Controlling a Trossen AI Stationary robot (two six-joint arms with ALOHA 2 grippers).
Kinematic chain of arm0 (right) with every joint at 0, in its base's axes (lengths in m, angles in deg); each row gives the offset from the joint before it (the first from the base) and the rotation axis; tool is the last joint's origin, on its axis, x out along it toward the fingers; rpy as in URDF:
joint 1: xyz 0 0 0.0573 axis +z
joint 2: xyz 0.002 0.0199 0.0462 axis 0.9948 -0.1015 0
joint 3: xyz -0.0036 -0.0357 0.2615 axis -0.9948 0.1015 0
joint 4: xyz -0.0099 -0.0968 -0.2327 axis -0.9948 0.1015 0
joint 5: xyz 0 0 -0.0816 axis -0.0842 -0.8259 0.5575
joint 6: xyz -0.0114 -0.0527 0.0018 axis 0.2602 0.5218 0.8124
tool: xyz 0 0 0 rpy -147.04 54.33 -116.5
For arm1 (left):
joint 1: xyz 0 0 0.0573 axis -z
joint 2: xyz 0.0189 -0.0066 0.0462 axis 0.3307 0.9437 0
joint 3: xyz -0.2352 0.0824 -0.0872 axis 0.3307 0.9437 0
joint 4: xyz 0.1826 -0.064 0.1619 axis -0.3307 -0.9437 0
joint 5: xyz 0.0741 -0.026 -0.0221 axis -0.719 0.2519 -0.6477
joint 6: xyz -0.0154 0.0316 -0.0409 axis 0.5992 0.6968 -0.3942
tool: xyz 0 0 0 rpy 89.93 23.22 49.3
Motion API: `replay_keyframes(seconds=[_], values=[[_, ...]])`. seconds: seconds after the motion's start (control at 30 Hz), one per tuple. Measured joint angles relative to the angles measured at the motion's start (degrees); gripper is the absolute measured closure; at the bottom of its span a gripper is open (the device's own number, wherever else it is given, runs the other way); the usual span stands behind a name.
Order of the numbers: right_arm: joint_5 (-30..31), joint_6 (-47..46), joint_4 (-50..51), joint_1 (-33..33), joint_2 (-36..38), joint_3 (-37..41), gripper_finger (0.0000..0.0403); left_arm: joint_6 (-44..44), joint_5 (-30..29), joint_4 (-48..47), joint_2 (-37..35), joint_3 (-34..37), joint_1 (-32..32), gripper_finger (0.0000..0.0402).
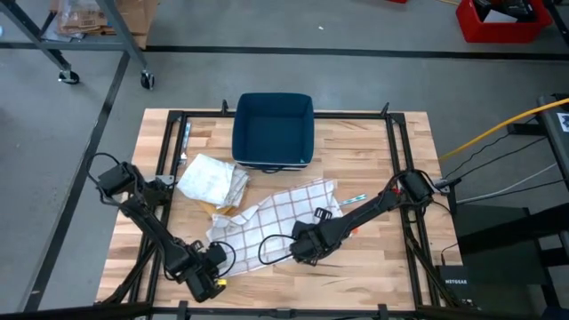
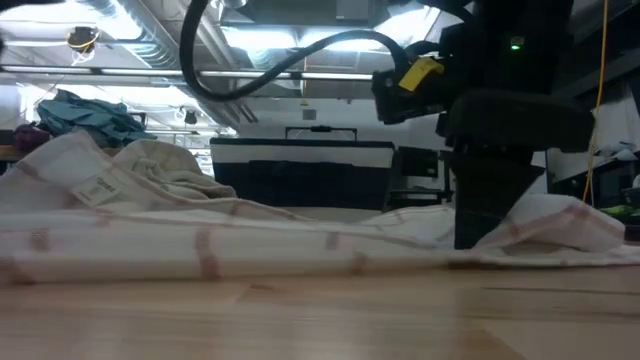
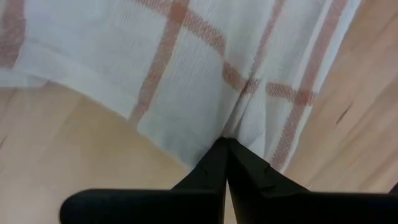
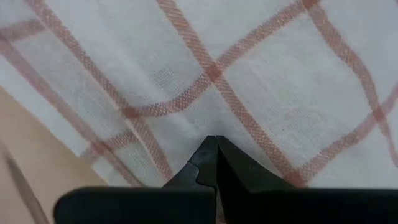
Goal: Fold towel
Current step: Fold the white patterned towel
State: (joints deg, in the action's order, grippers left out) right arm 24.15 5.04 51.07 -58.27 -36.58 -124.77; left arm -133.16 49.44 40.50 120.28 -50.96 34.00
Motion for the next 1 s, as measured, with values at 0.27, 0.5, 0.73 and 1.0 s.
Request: replay_keyframes(seconds=[0.27,0.5,0.73,1.0], values=[[-1.53,0.28,0.73,0.0,-0.38,-2.59,0.0396,0.4,0.57,0.72,-2.91,-0.56,1.96,0.04],[-1.28,1.75,12.72,0.04,-0.39,-10.55,0.0396,6.76,-0.75,1.16,-7.67,-1.59,2.79,0.0401],[1.85,1.79,12.23,-0.02,-0.35,-13.17,0.0395,12.4,-12.51,-0.36,-8.39,-1.66,0.95,0.0401],[1.64,1.14,3.15,0.0,-0.37,-11.87,0.0395,10.87,-19.68,-14.19,-8.16,-1.66,-5.57,0.0401]])
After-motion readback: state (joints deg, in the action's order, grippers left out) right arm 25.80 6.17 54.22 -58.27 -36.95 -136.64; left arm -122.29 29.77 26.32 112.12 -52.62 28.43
